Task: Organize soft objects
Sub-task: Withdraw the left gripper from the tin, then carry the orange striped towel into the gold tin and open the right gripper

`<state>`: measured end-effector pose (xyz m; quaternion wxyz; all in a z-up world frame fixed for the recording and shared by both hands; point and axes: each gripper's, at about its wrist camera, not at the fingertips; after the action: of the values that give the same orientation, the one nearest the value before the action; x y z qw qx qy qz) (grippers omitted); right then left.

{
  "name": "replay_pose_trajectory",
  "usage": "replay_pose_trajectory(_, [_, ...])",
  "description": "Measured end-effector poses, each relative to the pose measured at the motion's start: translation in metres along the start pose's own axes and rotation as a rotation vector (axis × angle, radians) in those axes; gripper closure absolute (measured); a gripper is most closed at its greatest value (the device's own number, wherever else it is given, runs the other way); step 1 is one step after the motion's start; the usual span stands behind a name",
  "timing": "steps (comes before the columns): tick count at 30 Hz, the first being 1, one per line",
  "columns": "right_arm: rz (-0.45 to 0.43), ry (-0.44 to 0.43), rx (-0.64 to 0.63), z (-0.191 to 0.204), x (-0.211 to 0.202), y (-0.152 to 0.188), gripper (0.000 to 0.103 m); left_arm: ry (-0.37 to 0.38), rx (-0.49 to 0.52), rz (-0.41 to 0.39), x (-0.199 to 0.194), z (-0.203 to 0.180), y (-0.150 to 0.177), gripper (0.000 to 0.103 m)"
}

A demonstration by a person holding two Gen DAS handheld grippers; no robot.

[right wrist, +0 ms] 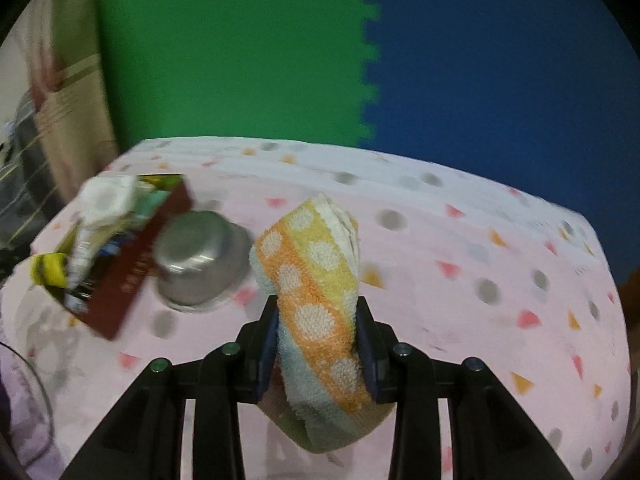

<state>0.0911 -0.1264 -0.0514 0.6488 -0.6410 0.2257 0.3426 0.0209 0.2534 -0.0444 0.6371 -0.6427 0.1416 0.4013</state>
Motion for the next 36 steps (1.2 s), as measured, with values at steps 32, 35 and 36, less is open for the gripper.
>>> replay_pose_trajectory(32, [0.073,-0.249,-0.186,0.237,0.085,-0.038,0.061,-0.024,-0.072,0.065,0.015,0.027,0.002,0.022])
replay_pose_trajectory(35, [0.064,-0.231,-0.185,0.235,0.082,-0.038,0.049,-0.021,-0.063,0.060,0.014,0.024,0.002,0.022])
replay_pose_trajectory(36, [0.066,-0.229,-0.181,0.234,0.081,-0.039,0.045,-0.021,-0.061,0.060,0.013,0.024,0.002,0.022])
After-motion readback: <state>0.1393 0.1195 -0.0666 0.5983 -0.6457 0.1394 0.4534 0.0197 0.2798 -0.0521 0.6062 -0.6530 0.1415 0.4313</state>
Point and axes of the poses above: each gripper's, at about its wrist camera, not at the fingertips, and x roughly the way its jaws point, z to its left, y to its underside, and after that the axes turned 5 degrees about x, right-handed
